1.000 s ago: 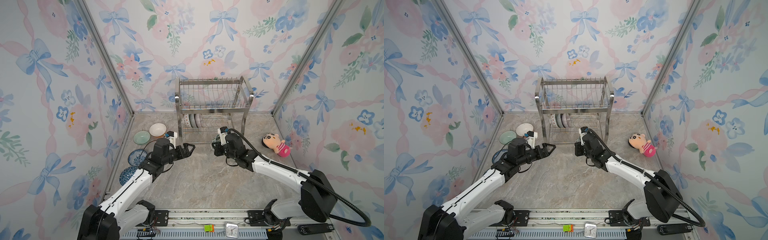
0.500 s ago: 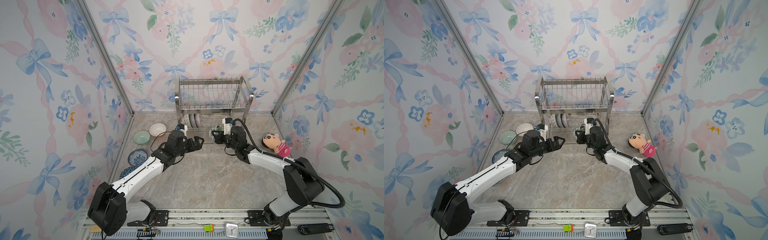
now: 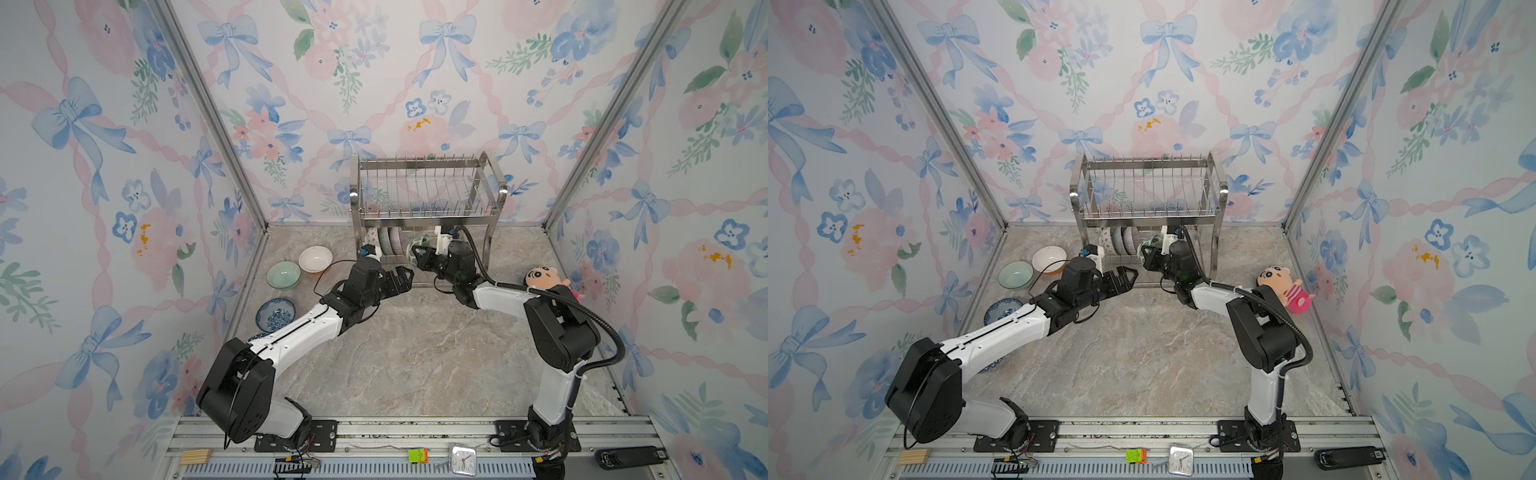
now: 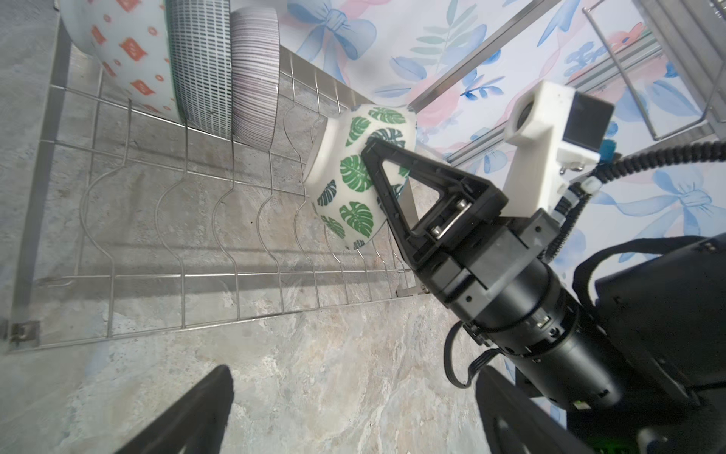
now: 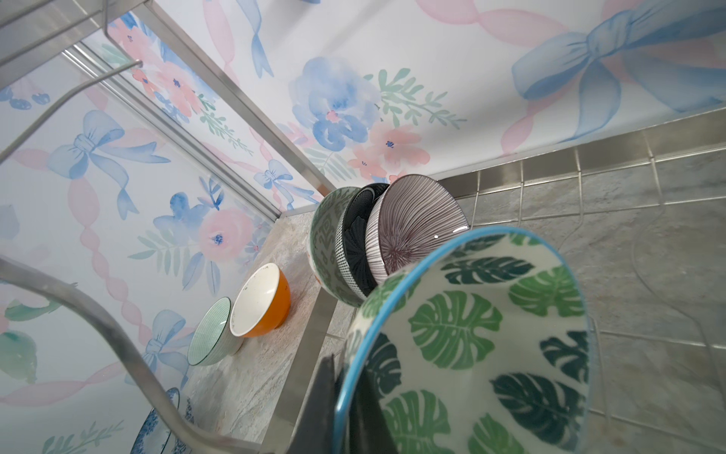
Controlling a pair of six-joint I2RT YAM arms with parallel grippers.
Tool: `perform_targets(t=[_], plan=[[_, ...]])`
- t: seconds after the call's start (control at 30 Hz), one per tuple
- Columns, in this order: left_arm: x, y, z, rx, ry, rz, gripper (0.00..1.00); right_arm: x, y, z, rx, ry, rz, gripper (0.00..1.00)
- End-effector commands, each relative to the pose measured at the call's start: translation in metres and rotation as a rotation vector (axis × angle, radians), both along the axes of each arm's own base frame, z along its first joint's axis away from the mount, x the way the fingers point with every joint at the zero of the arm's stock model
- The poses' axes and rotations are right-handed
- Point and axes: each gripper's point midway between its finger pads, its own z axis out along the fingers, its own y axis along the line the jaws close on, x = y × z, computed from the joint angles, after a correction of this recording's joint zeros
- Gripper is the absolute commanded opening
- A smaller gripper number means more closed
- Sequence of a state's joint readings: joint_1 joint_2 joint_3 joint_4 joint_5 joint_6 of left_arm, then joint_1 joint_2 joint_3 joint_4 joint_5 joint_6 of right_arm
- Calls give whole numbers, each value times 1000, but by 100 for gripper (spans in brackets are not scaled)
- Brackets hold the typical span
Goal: Load the bowls into the dish rack
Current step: 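Raise the leaf-pattern bowl into the rack's upper tier with the right gripper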
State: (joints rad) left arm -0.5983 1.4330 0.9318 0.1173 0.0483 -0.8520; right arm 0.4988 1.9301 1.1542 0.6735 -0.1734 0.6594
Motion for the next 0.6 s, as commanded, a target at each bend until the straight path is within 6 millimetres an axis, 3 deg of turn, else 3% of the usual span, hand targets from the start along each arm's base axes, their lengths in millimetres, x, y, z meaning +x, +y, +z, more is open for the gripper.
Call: perform_targets(t=[0.0,0.57], plan=[[9,-3,12,4,-74,-4,98,18,0,47,101,-134,-16,0],[18,7,9,6,-72,-2,98,59,9,32,127,-144,-34,0]])
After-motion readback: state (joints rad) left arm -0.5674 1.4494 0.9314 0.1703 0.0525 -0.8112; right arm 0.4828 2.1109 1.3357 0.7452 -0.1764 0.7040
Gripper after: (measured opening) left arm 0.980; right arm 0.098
